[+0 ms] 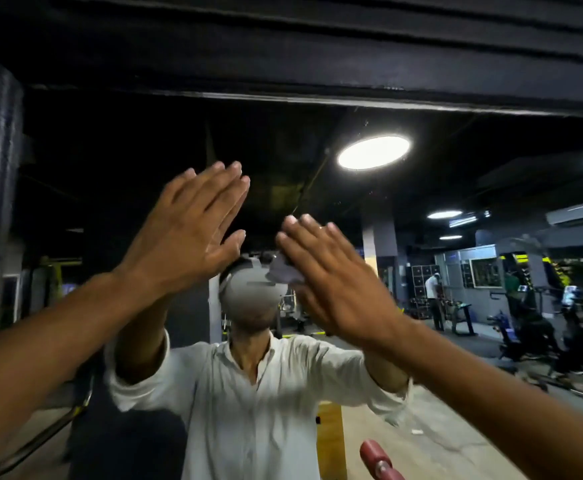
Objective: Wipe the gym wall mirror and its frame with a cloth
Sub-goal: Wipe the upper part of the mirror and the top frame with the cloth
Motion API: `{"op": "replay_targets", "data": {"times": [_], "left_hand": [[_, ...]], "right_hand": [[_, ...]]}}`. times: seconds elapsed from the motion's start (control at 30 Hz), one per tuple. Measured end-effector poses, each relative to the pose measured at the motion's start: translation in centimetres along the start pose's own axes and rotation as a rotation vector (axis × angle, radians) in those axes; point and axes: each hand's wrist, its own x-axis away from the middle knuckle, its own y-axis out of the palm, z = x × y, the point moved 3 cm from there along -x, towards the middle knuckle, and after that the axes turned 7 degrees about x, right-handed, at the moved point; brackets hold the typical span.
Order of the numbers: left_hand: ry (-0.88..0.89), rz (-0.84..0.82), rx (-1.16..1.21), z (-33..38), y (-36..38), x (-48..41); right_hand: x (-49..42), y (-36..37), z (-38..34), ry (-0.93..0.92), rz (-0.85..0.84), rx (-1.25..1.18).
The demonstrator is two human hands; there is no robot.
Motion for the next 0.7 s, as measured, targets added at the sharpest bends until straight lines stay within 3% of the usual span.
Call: {"op": "replay_targets", "data": {"times": [0.03,0.13,0.23,0.33,0.43,0.53,0.6,0.7], "left_hand": [[0.02,0.004,0.013,-0.7,-0.3,-0.4],[0.002,0.009,-0.009,-3.0,-0.9,-1.4],[-0.071,0.006,-0.07,-4.1,-0.1,-1.5],[-0.052,0.056,-0.038,-4.3,0.1,-1.5],[-0.075,0.101,0.027,-4.5,-0.1,-1.5],[-0.06,0.05,0.034,-5.4,-0.1,-1.4],[0.011,0.012,-0.005,-6.7,-0.5,-1.1],[-0.017,0.028,-0.036,-8.8,-1.1,-0.4]], "right_hand": [[-0.6,-0.4,2.0,0.08,0.027,-0.004],[-3.3,-2.1,8.5,0.549,0.228,-0.048],[-7.8,-2.5,9.4,0.855,0.309,-0.085],[-12.9,-1.5,3.4,0.768,0.3,-0.045],[-15.3,-0.5,-3.2,0.467,0.228,-0.049],[-14.1,-0.5,-2.8,0.201,0.159,-0.02],[-12.5,-0.8,1.2,0.265,0.175,0.016],[-10.7,-1.8,8.3,0.622,0.27,0.048]]}}
